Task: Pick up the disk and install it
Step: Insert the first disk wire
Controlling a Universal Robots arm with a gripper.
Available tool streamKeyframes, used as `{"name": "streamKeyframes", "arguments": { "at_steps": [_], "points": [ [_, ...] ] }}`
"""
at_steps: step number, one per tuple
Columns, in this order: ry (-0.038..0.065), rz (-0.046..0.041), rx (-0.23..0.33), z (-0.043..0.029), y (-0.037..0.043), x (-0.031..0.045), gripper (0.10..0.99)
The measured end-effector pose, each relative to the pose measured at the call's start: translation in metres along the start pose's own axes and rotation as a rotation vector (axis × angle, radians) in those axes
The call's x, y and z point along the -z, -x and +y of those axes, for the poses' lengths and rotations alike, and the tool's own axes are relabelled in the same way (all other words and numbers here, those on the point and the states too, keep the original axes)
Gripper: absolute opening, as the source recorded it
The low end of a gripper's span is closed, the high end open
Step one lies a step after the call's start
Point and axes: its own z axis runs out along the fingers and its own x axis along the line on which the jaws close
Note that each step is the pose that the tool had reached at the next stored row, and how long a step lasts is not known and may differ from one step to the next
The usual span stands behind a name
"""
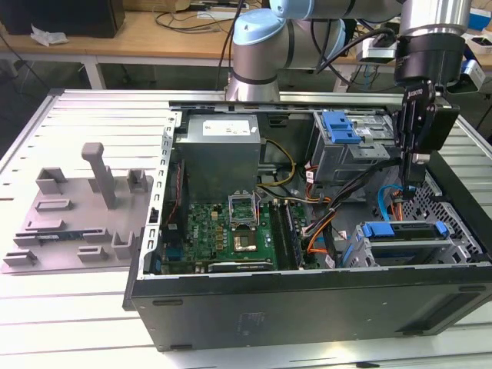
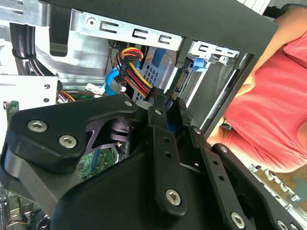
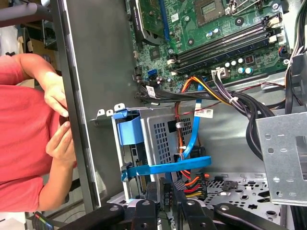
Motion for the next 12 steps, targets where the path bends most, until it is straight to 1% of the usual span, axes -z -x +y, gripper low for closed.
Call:
{"name": "streamKeyframes", "arguments": {
  "at_steps": [1, 2, 3, 9, 10, 11, 12],
  "points": [
    [0.0, 0.0001, 0.0, 0.0, 0.0, 0.0, 0.247],
    [0.0, 0.0001, 0.0, 0.0, 0.0, 0.0, 0.176],
    [0.0, 0.0, 0.0, 0.0, 0.0, -0.0001, 0.165],
    [0.0, 0.0, 0.0, 0.0, 0.0, -0.0002, 0.165],
    [0.0, -0.001, 0.0, -0.0001, -0.0003, -0.0006, 0.165],
    [0.001, -0.0063, 0.0, -0.0003, -0.0016, -0.0013, 0.165],
    [0.004, -0.0199, 0.001, -0.001, -0.0046, -0.003, 0.165]
  ]
}}
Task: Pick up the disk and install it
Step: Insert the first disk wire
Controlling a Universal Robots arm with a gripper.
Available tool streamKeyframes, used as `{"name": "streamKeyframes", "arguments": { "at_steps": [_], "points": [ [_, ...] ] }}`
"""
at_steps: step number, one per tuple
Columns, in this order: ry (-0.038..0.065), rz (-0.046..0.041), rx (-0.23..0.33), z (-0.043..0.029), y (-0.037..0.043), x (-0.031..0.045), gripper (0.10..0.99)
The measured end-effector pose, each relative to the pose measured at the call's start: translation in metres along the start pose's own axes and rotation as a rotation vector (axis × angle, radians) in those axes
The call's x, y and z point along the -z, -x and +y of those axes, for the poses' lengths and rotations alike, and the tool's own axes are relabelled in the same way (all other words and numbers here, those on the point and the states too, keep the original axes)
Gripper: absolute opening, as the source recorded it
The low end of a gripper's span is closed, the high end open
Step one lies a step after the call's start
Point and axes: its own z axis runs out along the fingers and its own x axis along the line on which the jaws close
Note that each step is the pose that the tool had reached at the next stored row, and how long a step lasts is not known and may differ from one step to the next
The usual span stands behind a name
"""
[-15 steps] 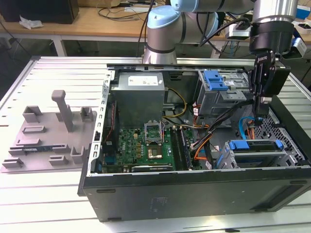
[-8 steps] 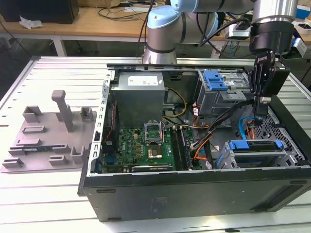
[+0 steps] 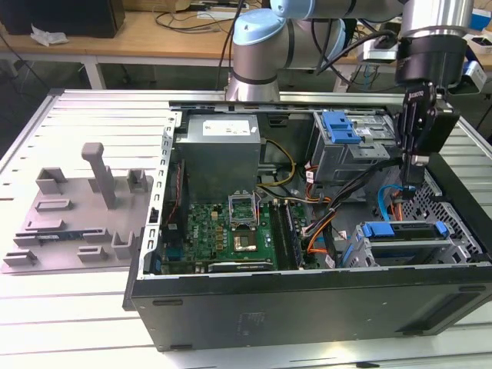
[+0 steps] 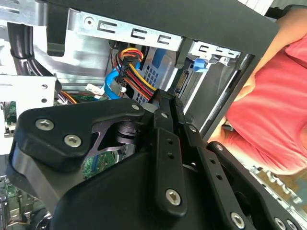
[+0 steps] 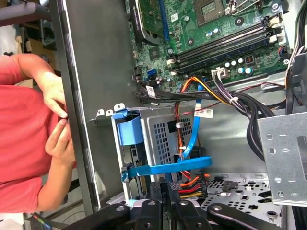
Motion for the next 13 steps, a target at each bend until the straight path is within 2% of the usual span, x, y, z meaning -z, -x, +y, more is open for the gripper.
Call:
{"name": "streamKeyframes", "arguments": {
  "at_steps": [1, 2, 3, 4, 8, 12, 13],
  "points": [
    [0.002, -0.0133, 0.001, -0.0006, -0.0027, -0.0015, 0.165],
    [0.004, -0.0215, 0.001, -0.0011, -0.0052, -0.0022, 0.165],
    [0.005, -0.0253, 0.001, -0.0015, -0.0073, -0.0024, 0.165],
    [0.005, -0.0273, 0.001, -0.0025, -0.0124, -0.0016, 0.165],
    [0.005, -0.0294, 0.002, -0.0041, -0.0198, -0.002, 0.165],
    [0.004, -0.0364, 0.005, -0.0053, -0.0251, -0.0051, 0.165],
    [0.002, -0.0425, 0.01, -0.0053, -0.0257, -0.0053, 0.165]
  ]
}}
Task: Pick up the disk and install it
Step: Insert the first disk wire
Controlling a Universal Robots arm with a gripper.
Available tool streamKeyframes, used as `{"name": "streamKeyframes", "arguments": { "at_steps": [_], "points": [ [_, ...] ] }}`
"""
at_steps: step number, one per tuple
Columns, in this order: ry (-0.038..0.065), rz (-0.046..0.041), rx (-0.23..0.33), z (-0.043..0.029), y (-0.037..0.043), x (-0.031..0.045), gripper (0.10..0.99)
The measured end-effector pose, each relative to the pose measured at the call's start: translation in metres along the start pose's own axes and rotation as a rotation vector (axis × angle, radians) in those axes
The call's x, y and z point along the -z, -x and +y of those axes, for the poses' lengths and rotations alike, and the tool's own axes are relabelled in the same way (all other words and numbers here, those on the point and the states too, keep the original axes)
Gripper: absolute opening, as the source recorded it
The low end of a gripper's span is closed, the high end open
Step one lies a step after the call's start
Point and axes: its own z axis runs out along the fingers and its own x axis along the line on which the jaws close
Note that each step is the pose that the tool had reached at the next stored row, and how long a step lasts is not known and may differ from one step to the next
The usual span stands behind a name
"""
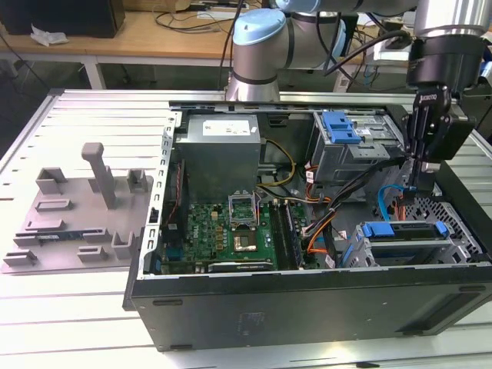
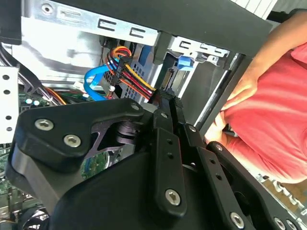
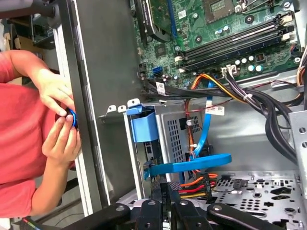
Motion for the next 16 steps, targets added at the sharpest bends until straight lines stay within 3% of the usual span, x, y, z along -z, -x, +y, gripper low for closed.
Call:
{"name": "streamKeyframes", "arguments": {
  "at_steps": [2, 7, 9, 12, 14, 16],
  "points": [
    [-0.007, -0.0313, 0.02, -0.0001, -0.0004, 0.0006, 0.165],
    [-0.01, -0.0728, 0.036, 0.0005, -0.003, -0.0009, 0.165],
    [-0.005, -0.1011, 0.037, 0.0001, -0.0083, -0.0039, 0.165],
    [-0.001, -0.1265, 0.038, -0.0008, -0.0133, -0.0058, 0.165],
    [0.002, -0.1484, 0.038, -0.0019, -0.0187, -0.0073, 0.165],
    [0.004, -0.1569, 0.038, -0.0028, -0.0242, -0.0075, 0.165]
  ]
}}
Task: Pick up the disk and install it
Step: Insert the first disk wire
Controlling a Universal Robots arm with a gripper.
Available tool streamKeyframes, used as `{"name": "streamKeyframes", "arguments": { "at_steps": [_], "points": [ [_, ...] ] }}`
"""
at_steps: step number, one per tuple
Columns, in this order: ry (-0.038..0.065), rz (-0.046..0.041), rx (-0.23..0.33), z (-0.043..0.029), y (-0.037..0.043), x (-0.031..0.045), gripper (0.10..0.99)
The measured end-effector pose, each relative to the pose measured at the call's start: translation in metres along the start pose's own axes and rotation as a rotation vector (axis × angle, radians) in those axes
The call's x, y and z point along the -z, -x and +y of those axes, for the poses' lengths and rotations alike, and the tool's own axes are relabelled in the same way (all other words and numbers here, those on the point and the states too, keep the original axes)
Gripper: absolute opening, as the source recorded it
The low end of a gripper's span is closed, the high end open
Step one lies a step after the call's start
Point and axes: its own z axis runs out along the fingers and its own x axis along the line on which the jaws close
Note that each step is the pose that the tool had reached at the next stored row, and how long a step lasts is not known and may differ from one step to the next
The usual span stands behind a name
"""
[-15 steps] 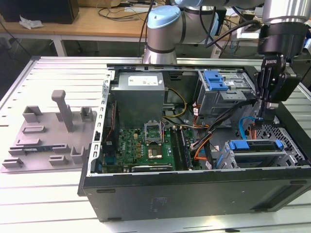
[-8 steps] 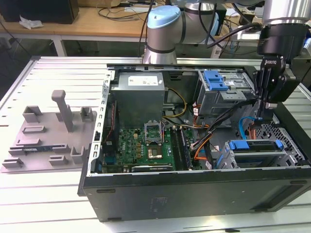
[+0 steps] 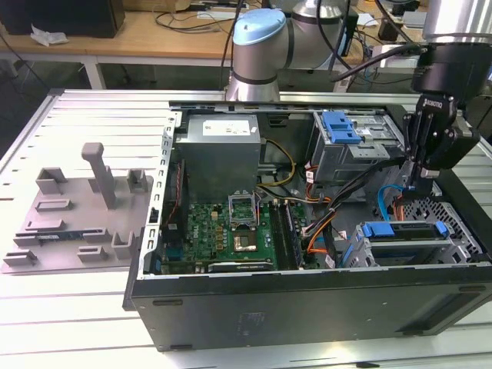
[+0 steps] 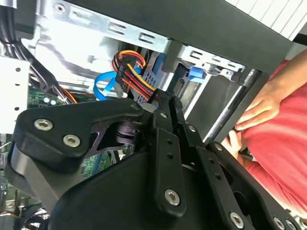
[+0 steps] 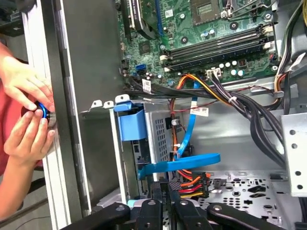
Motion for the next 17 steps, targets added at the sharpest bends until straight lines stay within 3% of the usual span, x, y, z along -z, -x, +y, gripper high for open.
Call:
{"name": "streamKeyframes", "arguments": {
  "at_steps": [3, 5, 7, 9, 15, 17],
  "points": [
    [0.002, -0.0175, 0.0, -0.0011, -0.0083, -0.0007, 0.165],
    [0.007, -0.0502, 0.002, -0.0019, -0.014, -0.003, 0.165],
    [0.009, -0.0685, 0.002, -0.0023, -0.017, -0.0043, 0.165],
    [0.013, -0.0982, 0.003, -0.0029, -0.0219, -0.0064, 0.165],
    [0.019, -0.1479, 0.006, -0.0038, -0.0293, -0.0094, 0.165],
    [0.022, -0.1755, 0.009, -0.0042, -0.0335, -0.0111, 0.165]
  ]
}}
